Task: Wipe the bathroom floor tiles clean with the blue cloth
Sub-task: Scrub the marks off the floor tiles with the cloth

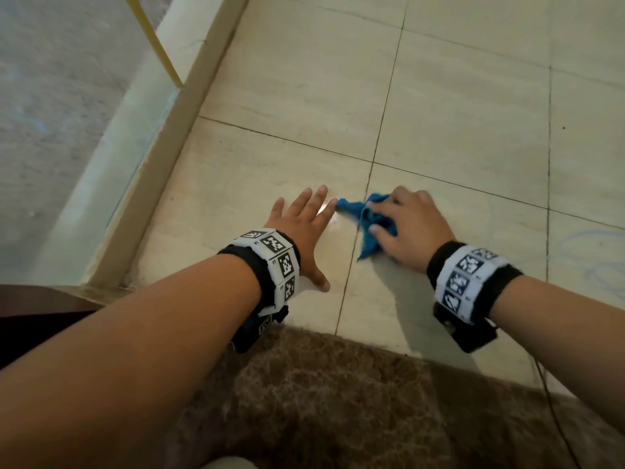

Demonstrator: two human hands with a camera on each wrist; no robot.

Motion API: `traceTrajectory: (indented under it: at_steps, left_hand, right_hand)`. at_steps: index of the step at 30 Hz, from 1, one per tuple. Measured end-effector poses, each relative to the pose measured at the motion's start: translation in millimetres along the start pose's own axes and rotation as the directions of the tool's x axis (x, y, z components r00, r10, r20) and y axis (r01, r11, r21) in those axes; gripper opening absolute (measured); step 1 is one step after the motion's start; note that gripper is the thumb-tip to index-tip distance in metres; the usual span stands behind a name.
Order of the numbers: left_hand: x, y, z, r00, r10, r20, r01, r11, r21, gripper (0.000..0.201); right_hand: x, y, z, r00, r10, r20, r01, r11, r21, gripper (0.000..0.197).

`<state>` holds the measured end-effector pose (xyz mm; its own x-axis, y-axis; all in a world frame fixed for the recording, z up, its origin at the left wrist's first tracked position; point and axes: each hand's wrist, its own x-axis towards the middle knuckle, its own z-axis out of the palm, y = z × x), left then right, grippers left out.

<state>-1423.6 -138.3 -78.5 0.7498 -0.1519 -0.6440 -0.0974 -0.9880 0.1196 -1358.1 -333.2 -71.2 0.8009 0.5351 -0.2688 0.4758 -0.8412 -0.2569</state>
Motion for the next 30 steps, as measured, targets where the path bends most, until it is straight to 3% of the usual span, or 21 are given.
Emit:
traceTrajectory:
  at_steps: [2,4,6,8,10,12,14,15,16,18,20,21,23,25,27,28,30]
  left_hand:
    - [0.3,-0.2,1.2,1.0,-0.001,-0.009,0.001,1.0,0.013,0.139]
    - [-0.1,-0.1,1.3,1.0,-0.002,-0.008,0.002,1.0,0.007,0.139]
    - [-0.7,-0.1,0.6,1.0,-0.002,-0.009,0.002,1.0,0.006,0.139]
    - [-0.7,-0.7,0.0,1.0,0.001,-0.009,-0.001,1.0,-0.003,0.138]
    - [-0.4,-1.4,0.7,1.0,0.003,-0.011,-0.003,1.0,-0.001,0.139]
    - [-0.1,-1.4,2.4,1.0,0.003,-0.017,-0.003,1.0,0.011,0.139]
    - [0.0,-1.6,2.9,1.0,0.0,-0.021,0.0,1.0,0.011,0.139]
    - [-0.4,-1.4,2.7,1.0,0.0,-0.018,0.0,1.0,0.008,0.139]
    - [-0.7,-1.0,2.2,1.0,-0.001,-0.016,0.001,1.0,0.004,0.139]
    - [-0.3,-0.7,1.4,1.0,-0.001,-0.015,0.001,1.0,0.0,0.139]
    - [-0.1,-0.2,2.0,1.0,-0.009,-0.017,0.009,1.0,0.006,0.139]
    - [0.1,-0.2,1.9,1.0,-0.014,-0.02,0.014,1.0,0.017,0.139]
    - [0.2,-0.1,1.9,1.0,-0.012,-0.022,0.013,1.0,0.028,0.139]
    - [-0.1,-0.2,1.8,1.0,-0.011,-0.018,0.012,1.0,0.025,0.139]
    - [-0.6,-0.3,1.9,1.0,-0.015,-0.013,0.015,1.0,0.019,0.139]
    - [-0.4,-0.5,1.9,1.0,-0.017,-0.013,0.017,1.0,0.017,0.139]
    - [-0.7,-0.8,1.9,1.0,-0.018,-0.012,0.018,1.0,0.014,0.139]
  right_hand:
    - [-20.5,-12.3,2.7,0.98,-0.181,0.086,0.182,0.983,-0.002,0.044]
    - [-22.8,-5.1,1.0,0.958,-0.256,0.127,0.255,0.967,0.028,0.038]
    - [-7.9,14.4,2.3,0.985,-0.172,0.018,0.171,0.983,0.07,0.027]
    - [1.7,26.9,1.5,0.99,0.055,-0.127,-0.032,0.983,0.182,0.019]
    - [-5.2,21.3,7.7,0.988,0.079,-0.129,-0.053,0.979,0.198,0.02]
    - [-26.4,2.8,17.3,0.985,-0.172,-0.006,0.171,0.976,0.133,0.024]
    - [-42.3,-7.3,23.1,0.885,-0.446,0.134,0.439,0.895,0.08,0.025]
    - [-39.7,-5.3,20.8,0.855,-0.488,0.176,0.484,0.872,0.07,0.026]
    - [-30.8,-0.1,17.0,0.879,-0.445,0.17,0.44,0.895,0.073,0.026]
    - [-10.4,8.8,10.0,0.981,-0.191,0.032,0.185,0.973,0.14,0.025]
    - [-6.0,6.7,12.5,0.997,0.009,-0.071,0.004,0.982,0.189,0.023]
    - [-10.5,-1.6,14.4,0.997,-0.018,-0.08,0.029,0.99,0.141,0.024]
    - [-31.1,-18.9,19.7,0.974,-0.226,0.003,0.225,0.969,0.099,0.032]
    - [-44.2,-20.3,22.6,0.889,-0.444,0.117,0.432,0.895,0.11,0.033]
    - [-30.7,-3.5,19.4,0.804,-0.575,0.148,0.574,0.817,0.054,0.025]
    - [-18.9,5.9,16.4,0.821,-0.557,0.124,0.558,0.829,0.032,0.023]
    - [-1.9,15.8,6.2,0.937,-0.348,0.026,0.348,0.937,0.022,0.022]
